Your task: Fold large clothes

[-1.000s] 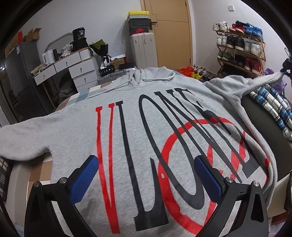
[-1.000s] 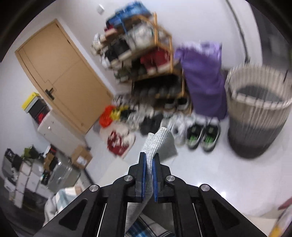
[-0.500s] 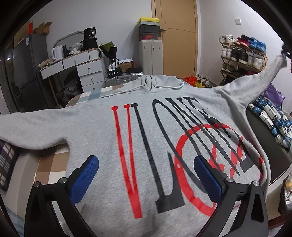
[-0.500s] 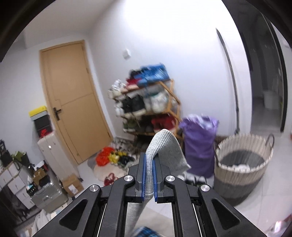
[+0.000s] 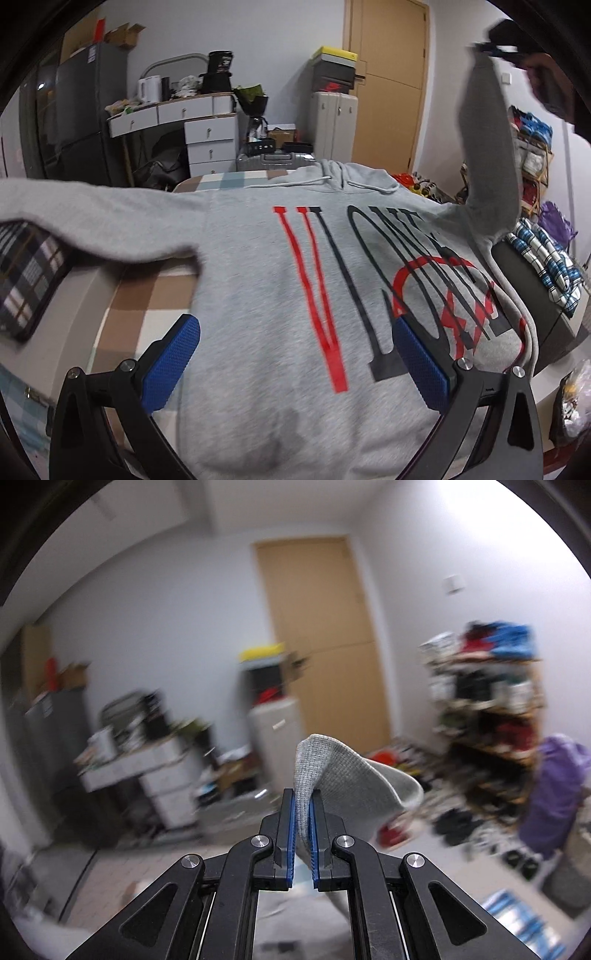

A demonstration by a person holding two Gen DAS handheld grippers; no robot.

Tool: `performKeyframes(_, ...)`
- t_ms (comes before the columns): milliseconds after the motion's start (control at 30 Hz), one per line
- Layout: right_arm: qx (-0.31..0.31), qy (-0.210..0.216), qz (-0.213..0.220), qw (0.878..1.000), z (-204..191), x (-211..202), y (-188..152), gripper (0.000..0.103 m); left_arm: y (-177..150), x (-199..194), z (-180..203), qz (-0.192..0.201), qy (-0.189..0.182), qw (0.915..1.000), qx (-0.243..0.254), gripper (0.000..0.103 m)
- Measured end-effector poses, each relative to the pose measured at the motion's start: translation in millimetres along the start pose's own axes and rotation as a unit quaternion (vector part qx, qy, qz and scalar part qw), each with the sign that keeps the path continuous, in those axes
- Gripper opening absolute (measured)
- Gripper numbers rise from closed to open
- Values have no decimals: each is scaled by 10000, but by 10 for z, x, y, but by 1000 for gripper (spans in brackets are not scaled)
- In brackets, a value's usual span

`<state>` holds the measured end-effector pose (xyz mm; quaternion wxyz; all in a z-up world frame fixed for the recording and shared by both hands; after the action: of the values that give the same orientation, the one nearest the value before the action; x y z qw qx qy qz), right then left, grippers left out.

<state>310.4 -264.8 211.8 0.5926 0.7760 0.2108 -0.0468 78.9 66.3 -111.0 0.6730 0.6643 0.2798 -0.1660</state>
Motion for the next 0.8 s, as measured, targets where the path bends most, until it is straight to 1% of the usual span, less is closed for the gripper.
performKeyframes(67, -204, 302, -367, 9987, -467, 266, -265, 6, -27, -33, -100, 30, 30, 10000, -64, 102)
performKeyframes(133, -359, 650, -782, 9942, -976, 592, -629, 6, -60, -43, -202, 39, 80, 9998, -169, 102)
performKeyframes(200, -512, 904, -1118, 9883, -1380, 849, -1032, 6, -83, -39, -316, 3, 107, 9994, -326, 102)
performKeyframes(233, -560, 1091, -1354, 9832, -1591, 1011, -1282, 6, -103, -37, -373, -26, 103, 9991, -406, 102)
performKeyframes(267, -641, 1209, -1551, 9784, -1762, 1162, -1551, 6, -115, -39, -410, -52, 86, 9988, -481, 102)
performKeyframes(300, -687, 1287, -1724, 9742, -1859, 1246, -1741, 6, -120, -49, -438, -36, 58, 9985, -552, 102)
performKeyframes(333, -720, 1458, -1992, 9664, -2042, 1404, -2068, 6, -124, -59, -466, -5, 67, 9982, -604, 102)
performKeyframes(367, -834, 1531, -2222, 9593, -2186, 1532, -2390, 6, -132, -72, -475, 13, 79, 9980, -624, 102)
performKeyframes(400, -933, 1582, -2466, 9515, -2317, 1607, -2668, 6, -142, -71, -500, 31, 85, 9978, -655, 102)
performKeyframes(467, -1108, 1695, -3004, 9321, -2514, 1764, -3364, 6, -170, -54, -547, 2, 71, 9973, -726, 102)
performKeyframes(500, -1195, 1733, -3211, 9233, -2589, 1801, -3612, 6, -191, -35, -566, -34, 41, 9970, -774, 102)
performKeyframes(533, -1319, 1757, -3393, 9147, -2664, 1816, -3893, 6, -213, -8, -580, -91, 5, 9965, -832, 102)
performKeyframes(600, -1541, 1857, -3447, 9072, -2767, 1770, -4203, 8, -235, 24, -612, -190, -92, 9953, -944, 102)
performKeyframes(633, -1675, 1995, -3409, 9033, -2791, 1729, -4283, 10, -241, 34, -624, -215, -145, 9948, -986, 102)
performKeyframes(700, -1557, 2449, -3479, 8915, -2811, 1638, -4405, 19, -254, 18, -642, -194, -179, 9946, -1004, 102)
performKeyframes(733, -1369, 2729, -3664, 8789, -2847, 1610, -4461, 39, -256, 19, -641, -172, -192, 9946, -1002, 102)
performKeyframes(767, -1094, 3081, -3886, 8614, -2861, 1526, -4508, 64, -256, 6, -647, -165, -209, 9946, -1004, 102)
performKeyframes(800, -964, 3266, -3930, 8542, -2856, 1477, -4463, 72, -261, 14, -642, -170, -226, 9946, -1001, 102)
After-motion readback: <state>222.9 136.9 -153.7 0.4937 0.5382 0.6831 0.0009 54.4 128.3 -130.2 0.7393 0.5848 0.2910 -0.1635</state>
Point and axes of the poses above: each gripper's, at about its wrist camera, not at the fingertips, and x roughly the way its jaws point, z to its right, y to its top, the point moved 8 cm from there along x, roughly the way its jaws point, and after that the axes turned 9 degrees about y, right-handed, at the moved point
